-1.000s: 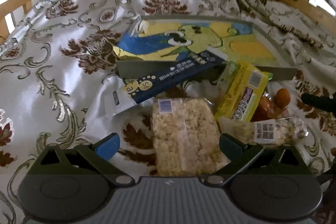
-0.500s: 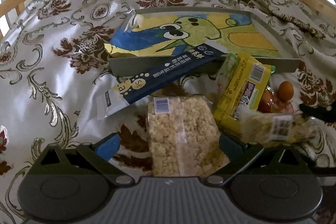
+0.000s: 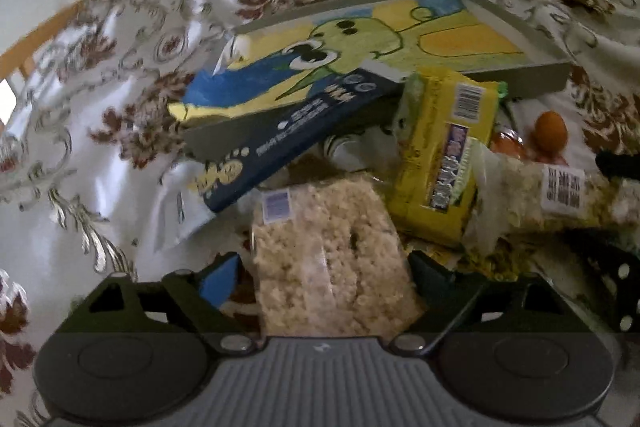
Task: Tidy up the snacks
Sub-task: 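Close the left tool on the puffed rice bag while the right tool grasps the nut bag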
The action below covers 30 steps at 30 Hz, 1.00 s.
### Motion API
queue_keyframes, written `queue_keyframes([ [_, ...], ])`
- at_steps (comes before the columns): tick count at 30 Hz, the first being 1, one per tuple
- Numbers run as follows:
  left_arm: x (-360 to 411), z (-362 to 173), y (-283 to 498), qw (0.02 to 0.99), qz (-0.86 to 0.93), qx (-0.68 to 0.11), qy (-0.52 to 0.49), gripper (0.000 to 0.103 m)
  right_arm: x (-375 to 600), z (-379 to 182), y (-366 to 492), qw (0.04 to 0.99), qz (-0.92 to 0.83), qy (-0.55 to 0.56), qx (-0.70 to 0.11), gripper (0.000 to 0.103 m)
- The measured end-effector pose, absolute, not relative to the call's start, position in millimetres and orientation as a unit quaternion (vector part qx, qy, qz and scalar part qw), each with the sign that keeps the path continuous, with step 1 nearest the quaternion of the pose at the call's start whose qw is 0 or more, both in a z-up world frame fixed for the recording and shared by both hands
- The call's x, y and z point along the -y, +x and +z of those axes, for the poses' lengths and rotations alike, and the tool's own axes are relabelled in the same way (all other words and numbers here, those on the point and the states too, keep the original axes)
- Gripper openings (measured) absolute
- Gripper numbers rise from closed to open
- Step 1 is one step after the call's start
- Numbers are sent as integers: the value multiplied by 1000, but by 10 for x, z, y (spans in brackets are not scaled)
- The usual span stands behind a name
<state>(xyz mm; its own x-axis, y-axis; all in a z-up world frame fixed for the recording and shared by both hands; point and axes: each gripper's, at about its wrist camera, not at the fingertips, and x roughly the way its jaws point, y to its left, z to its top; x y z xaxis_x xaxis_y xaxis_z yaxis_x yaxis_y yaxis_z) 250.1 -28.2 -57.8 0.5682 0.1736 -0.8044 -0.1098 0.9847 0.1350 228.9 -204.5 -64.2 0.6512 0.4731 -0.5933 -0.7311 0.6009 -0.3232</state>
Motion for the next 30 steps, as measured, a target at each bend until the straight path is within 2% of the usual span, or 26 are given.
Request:
queue_keyframes([
  [2, 216, -589, 2478, 885, 71, -460, 8, 82, 2023, -663, 2294, 861, 360, -276, -229, 68],
  [5, 181, -580, 2423, 886, 59, -461, -2, 78, 1975, -703, 2292, 856, 371, -281, -226, 73],
  [7, 179, -566, 2384, 885, 52, -462, -2, 77, 1964, -708, 2293, 853, 373, -289, -225, 71],
  [9, 173, -546, 2334, 885, 45, -464, -5, 77, 1966, -696, 2281, 850, 372, -297, -226, 62],
  [18, 185, -447, 2027, 879, 28, -475, -40, 77, 1927, -718, 2025, 832, 350, -391, -183, 46],
  [30, 129, -245, 1686, 887, 28, -448, -106, 77, 1935, -710, 1842, 846, 288, -439, -91, 45],
])
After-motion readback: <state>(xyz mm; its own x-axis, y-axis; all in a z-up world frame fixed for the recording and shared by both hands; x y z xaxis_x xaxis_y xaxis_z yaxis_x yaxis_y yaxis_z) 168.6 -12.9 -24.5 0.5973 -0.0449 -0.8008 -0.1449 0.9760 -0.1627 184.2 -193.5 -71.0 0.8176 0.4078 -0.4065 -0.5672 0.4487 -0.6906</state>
